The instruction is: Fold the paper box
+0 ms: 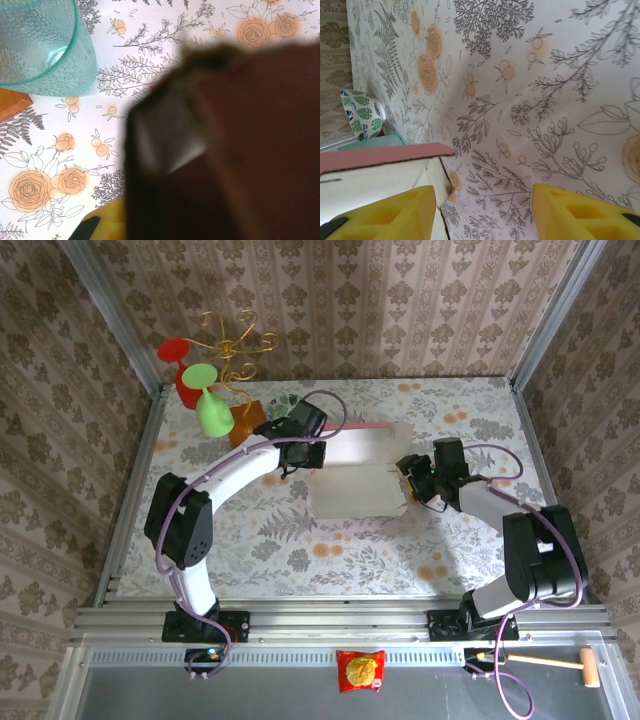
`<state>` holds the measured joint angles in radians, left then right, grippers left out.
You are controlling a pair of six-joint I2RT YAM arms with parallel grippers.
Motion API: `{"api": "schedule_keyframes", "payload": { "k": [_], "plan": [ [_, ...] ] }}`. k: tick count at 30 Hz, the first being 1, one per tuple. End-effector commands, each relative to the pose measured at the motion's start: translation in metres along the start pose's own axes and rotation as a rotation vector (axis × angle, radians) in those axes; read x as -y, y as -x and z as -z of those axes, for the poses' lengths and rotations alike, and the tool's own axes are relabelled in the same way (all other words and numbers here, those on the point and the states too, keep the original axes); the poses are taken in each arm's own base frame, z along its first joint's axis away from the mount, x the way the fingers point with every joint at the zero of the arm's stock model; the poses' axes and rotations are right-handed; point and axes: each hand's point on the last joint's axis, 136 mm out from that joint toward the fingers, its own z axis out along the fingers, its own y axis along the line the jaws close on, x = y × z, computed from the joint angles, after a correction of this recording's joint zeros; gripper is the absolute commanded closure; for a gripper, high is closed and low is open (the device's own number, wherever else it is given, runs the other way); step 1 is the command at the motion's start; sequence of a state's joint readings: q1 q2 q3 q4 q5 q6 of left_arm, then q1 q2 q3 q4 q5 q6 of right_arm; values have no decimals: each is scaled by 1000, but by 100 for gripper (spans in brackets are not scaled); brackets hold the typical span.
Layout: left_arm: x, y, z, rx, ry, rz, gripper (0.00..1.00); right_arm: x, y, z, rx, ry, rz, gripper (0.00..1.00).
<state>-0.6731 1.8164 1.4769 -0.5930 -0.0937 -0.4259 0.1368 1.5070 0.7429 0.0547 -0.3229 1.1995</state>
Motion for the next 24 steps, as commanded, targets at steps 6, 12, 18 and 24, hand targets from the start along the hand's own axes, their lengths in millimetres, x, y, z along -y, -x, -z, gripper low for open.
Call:
{"api": "schedule_keyframes", "payload": {
  "k": [6,12,18,24],
  "plan": [
    [8,11,14,15,-36,20,100,-41,14,-4,25,88,79,62],
    [9,11,11,7,-37,19,100,-49,14,-5,17,111,72,68],
    [12,12,9,7,-40,17,100,-56,8,-1,4,116,84,69],
    [12,12,8,1,-29,8,100,-57,4,7,1,85,98,69]
  ]
}}
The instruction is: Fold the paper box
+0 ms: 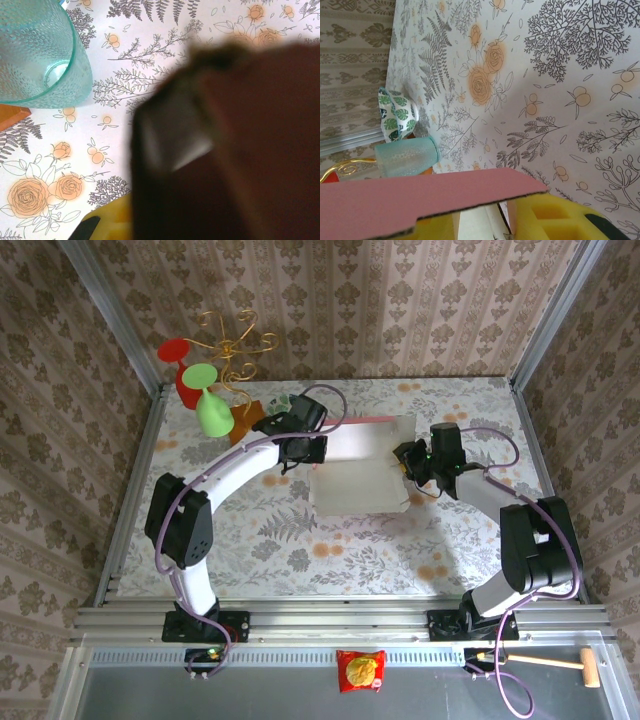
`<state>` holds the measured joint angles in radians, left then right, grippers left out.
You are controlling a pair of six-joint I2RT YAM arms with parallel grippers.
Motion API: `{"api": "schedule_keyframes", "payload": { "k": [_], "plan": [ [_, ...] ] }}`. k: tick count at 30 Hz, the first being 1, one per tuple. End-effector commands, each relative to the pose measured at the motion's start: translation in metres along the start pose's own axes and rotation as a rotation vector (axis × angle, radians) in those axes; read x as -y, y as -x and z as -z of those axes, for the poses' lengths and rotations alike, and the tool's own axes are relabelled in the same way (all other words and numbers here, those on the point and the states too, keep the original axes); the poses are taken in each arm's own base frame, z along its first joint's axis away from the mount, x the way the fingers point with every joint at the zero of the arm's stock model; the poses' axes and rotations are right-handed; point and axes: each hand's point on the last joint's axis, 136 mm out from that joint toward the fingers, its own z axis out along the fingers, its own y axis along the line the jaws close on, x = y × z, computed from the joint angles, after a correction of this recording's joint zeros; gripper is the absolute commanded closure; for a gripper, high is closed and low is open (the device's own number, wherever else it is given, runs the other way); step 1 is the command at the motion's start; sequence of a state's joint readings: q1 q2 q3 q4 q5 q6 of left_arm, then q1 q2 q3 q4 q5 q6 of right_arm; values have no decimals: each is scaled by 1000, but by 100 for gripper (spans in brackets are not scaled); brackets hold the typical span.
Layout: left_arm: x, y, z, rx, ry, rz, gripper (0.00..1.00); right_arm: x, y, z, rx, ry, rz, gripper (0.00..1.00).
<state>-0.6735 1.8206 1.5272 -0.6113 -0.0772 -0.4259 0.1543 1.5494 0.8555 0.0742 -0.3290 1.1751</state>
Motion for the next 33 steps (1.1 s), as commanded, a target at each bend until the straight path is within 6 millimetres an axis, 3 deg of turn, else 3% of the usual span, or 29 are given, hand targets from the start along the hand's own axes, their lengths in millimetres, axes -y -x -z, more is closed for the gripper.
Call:
{"api": "schedule_keyframes", "payload": {
  "k": [1,11,25,33],
  "plan": [
    [3,0,0,-18,1,7,100,-13,-5,10,-14,-5,36,69],
    [9,-3,2,-22,22,-21,100,-11,-5,22,22,-61,85,71],
    [22,3,8,-3,8,-12,100,-26,-14,18,5,-43,88,69],
    [27,4,8,1,4,-6,100,-23,-18,19,1,-57,94,69]
  ]
}}
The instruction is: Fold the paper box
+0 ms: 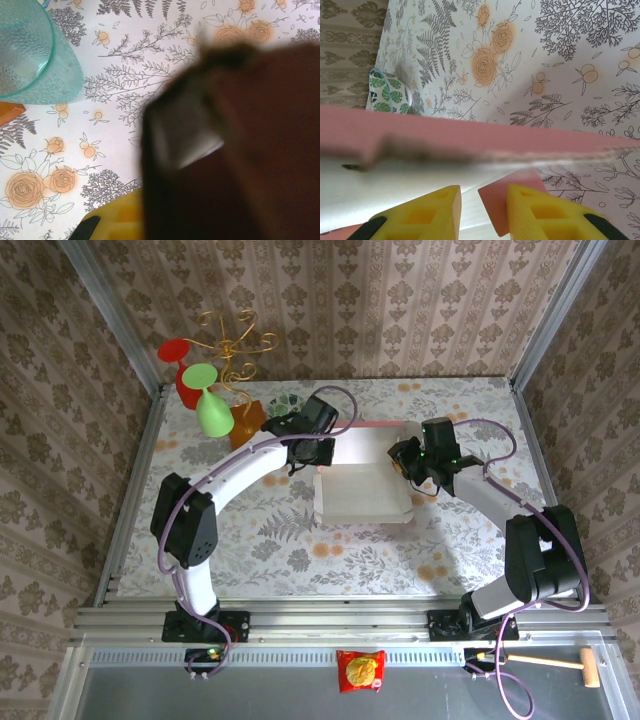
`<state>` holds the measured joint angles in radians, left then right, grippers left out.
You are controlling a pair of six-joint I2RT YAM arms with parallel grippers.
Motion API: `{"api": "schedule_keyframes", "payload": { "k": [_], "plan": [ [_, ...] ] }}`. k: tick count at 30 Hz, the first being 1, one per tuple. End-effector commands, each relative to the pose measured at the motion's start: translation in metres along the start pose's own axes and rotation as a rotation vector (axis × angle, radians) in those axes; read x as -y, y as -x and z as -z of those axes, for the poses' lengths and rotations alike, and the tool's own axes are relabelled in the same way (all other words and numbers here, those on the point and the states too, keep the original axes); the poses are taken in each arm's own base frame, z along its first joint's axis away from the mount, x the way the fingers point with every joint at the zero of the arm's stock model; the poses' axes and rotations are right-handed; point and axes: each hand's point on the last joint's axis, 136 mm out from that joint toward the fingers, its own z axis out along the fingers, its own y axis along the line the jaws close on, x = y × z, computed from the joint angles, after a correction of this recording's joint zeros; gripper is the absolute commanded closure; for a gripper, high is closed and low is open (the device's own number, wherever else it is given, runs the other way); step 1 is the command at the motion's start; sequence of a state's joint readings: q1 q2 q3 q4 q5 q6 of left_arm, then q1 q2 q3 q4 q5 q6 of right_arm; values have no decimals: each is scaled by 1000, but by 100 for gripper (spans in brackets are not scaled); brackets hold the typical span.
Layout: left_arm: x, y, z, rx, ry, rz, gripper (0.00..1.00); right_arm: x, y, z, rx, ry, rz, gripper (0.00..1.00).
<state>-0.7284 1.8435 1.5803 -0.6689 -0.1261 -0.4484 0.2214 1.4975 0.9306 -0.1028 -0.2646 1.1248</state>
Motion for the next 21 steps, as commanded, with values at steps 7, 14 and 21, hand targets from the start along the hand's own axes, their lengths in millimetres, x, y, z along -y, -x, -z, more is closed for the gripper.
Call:
{"api": "schedule_keyframes", "payload": {
  "k": [7,14,21],
  "plan": [
    [10,9,5,16,-25,29,100,-6,-4,7,6,-10,20,69],
    [-2,8,7,-5,-22,41,100,-33,2,34,32,56,148,64],
    [-17,8,17,-92,-119,36,100,-72,41,125,195,279,328,58]
  ]
}}
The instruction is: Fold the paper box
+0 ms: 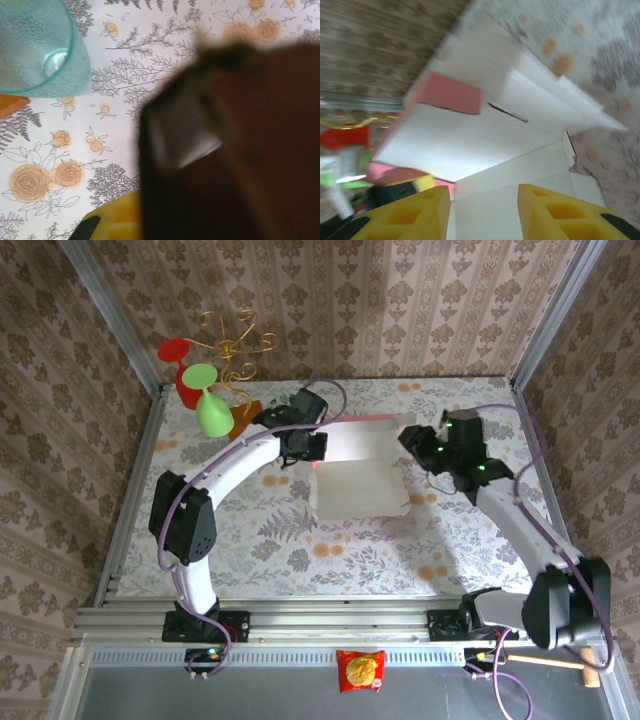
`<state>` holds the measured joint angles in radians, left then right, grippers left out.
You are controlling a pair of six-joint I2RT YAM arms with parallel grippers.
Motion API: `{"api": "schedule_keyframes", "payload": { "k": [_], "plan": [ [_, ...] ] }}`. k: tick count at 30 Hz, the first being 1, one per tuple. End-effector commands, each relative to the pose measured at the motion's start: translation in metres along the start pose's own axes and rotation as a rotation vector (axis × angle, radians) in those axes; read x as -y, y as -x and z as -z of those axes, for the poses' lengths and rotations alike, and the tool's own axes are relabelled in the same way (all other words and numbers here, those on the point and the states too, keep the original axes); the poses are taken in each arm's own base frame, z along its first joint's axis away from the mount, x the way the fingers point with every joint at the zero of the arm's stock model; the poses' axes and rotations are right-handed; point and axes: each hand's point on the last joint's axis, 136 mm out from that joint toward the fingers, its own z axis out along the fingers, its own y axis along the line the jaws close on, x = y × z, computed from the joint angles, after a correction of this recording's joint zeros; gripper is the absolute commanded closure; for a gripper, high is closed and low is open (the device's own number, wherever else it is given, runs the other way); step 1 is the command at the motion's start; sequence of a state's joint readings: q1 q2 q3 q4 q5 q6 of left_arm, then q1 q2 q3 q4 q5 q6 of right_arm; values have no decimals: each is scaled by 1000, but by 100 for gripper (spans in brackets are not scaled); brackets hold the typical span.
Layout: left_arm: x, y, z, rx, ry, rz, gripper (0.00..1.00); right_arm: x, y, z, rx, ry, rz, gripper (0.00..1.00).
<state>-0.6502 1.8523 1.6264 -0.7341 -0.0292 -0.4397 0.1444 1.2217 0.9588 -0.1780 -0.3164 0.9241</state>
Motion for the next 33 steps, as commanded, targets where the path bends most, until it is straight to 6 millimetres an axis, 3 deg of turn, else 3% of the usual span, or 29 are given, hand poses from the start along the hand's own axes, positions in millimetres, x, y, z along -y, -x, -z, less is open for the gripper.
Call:
{"api": "schedule_keyframes", "payload": {
  "k": [1,4,9,13,20,25,33],
  "plan": [
    [3,-1,15,-62,-100,-24,100,-16,34,33,89,104,113,59],
    [8,-4,21,-113,-170,-56,100,-12,52,38,138,132,161,59],
    [13,-7,26,-196,-265,-88,100,-9,59,23,88,182,268,65],
    [12,-7,26,-239,-322,-85,100,-8,53,10,-30,258,318,75],
    [5,-5,23,-255,-341,-75,100,-29,32,10,-165,429,314,80],
    [5,-3,22,-260,-347,-84,100,-17,16,6,-200,395,318,80],
    [6,-3,24,-266,-352,-94,100,-11,15,2,-201,376,325,81]
  ]
}}
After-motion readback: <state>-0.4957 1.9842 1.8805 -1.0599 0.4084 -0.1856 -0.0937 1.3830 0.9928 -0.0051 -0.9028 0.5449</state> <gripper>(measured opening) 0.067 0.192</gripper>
